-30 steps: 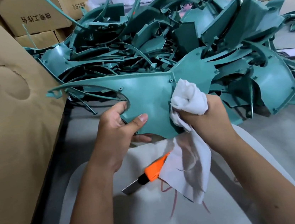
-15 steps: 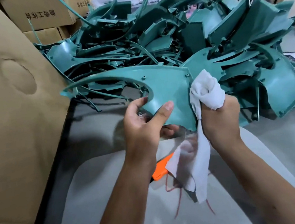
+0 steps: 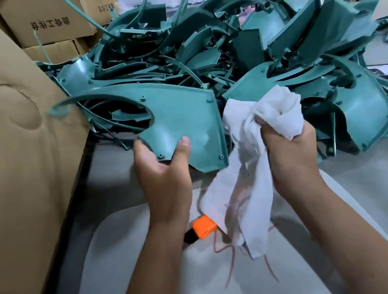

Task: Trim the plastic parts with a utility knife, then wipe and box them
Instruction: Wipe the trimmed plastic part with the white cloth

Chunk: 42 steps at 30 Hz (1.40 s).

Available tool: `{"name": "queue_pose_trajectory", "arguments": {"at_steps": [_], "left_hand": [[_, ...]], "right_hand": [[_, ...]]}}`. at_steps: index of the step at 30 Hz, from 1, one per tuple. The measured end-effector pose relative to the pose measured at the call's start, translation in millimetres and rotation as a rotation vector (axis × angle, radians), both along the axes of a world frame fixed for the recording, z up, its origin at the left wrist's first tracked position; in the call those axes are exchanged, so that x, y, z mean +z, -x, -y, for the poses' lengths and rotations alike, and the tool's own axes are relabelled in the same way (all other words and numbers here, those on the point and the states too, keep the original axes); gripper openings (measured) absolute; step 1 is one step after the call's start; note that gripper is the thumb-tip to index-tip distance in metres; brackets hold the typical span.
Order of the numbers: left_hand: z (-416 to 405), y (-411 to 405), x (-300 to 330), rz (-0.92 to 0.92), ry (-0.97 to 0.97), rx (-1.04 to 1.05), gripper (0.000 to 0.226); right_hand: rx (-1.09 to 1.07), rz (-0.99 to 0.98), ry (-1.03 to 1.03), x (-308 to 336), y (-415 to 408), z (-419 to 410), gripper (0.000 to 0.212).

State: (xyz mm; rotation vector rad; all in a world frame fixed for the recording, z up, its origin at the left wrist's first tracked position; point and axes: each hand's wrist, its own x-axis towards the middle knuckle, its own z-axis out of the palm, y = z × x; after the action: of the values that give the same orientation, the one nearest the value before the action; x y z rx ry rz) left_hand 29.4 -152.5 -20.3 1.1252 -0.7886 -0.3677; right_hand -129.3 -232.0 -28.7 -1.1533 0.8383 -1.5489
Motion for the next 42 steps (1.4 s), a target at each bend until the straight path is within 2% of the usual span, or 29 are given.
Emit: {"name": "queue_pose_trajectory", "arguments": {"at_steps": [4, 5, 7, 9, 11, 14, 16, 19, 21, 23, 27, 29, 32, 35, 37, 39, 40, 42], "left_hand": [[-5, -16, 0, 0.110, -0.143, -0.525, 0.036], [-6, -18, -1, 0.141, -0.199, -0.639, 0.038], [-6, -20, -5, 0.190, -0.258, -0.732, 0.038], [-3, -19, -8, 0.164, -0.243, -0.674, 0.037], [1, -14, -8, 0.081, -0.204, -0.526, 0.035], [5, -13, -11, -0.010, -0.131, -0.376, 0.015], [5, -13, -13, 0.032, -0.112, -0.324, 0.012], [3, -3, -13, 0.141, -0.063, -0.229, 0.013], [2, 3, -13, 0.119, -0.021, -0.152, 0.014], [2, 1, -12, 0.056, 0.013, -0.056, 0.018], [2, -4, -8, 0.024, 0.056, 0.052, 0.015], [2, -5, -4, 0.025, 0.087, 0.087, 0.014], [-1, -14, 3, 0.054, 0.120, 0.111, 0.015], [-4, -13, 5, 0.083, 0.118, 0.022, 0.016], [-3, -5, 3, 0.236, 0.053, -0.010, 0.014], [-2, 2, -1, 0.374, -0.002, -0.028, 0.013], [-2, 2, -4, 0.391, -0.011, -0.035, 0.013], [-2, 1, -7, 0.378, -0.024, -0.035, 0.012]], "right_hand": [[0.035, 0.111, -0.085, 6, 4, 6, 0.024], [0.082, 0.071, -0.103, 8, 7, 6, 0.021], [0.247, -0.107, -0.103, 11, 14, 6, 0.022], [0.343, -0.269, 0.004, 12, 20, 7, 0.040], [0.314, -0.357, 0.128, 15, 24, 6, 0.046], [0.296, -0.386, 0.245, 16, 22, 2, 0.040], [0.288, -0.413, 0.267, 14, 18, 1, 0.031], [0.177, -0.391, 0.260, 10, 10, 0, 0.025], [0.080, -0.355, 0.244, 4, 6, -3, 0.021], [0.081, -0.408, 0.243, -3, 3, -5, 0.011], [0.139, -0.447, 0.242, -2, 2, -6, 0.016], [0.190, -0.356, 0.164, 1, 6, -3, 0.011], [0.139, -0.204, 0.043, -2, 11, 4, 0.025], [-0.011, -0.420, 0.132, -5, 10, 6, 0.047], [-0.041, -0.590, 0.217, -3, 6, 1, 0.037], [0.067, -0.654, 0.258, -1, 7, -1, 0.041], [0.196, -0.612, 0.222, 2, 8, -1, 0.052], [0.542, -0.347, 0.085, 9, 11, -2, 0.071]]}}
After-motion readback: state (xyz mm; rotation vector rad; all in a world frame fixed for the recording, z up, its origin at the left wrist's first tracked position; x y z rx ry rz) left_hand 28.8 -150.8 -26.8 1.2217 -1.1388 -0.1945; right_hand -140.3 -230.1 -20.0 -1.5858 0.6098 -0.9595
